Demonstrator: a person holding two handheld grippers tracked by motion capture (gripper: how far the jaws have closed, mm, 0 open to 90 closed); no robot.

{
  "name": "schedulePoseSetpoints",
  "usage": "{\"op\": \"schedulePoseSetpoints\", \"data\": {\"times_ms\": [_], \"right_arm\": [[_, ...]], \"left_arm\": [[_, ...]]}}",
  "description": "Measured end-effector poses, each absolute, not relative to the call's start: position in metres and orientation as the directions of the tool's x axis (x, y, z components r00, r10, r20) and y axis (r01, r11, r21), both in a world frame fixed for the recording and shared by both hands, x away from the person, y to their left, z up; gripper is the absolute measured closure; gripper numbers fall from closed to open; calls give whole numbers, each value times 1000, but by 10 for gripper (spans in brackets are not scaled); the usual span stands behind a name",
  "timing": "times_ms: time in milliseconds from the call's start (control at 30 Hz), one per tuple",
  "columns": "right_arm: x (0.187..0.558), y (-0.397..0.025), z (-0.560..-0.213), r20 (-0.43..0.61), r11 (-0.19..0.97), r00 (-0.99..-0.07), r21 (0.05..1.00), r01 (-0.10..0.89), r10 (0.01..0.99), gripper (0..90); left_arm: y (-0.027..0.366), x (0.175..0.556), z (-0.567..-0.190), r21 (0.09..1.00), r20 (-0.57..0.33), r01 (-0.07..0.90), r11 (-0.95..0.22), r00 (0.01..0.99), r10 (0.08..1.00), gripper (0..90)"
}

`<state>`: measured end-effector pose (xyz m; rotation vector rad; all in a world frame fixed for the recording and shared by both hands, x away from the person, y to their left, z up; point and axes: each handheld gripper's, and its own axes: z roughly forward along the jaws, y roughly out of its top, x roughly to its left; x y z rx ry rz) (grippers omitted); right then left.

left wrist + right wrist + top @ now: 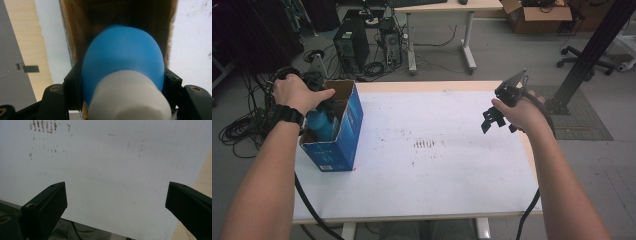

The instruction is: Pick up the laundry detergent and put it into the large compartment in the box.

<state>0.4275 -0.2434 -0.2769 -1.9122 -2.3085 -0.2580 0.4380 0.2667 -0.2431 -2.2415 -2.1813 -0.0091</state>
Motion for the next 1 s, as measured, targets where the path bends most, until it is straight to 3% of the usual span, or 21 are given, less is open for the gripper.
{"op": "schedulePoseSetpoints", "data": {"times_ms": [1000], "right_arm": [[429, -244, -282, 213, 181, -187, 45, 982, 959, 39]], "left_arm": [[267, 441, -277, -41, 19, 999, -34, 35, 999, 372]]}}
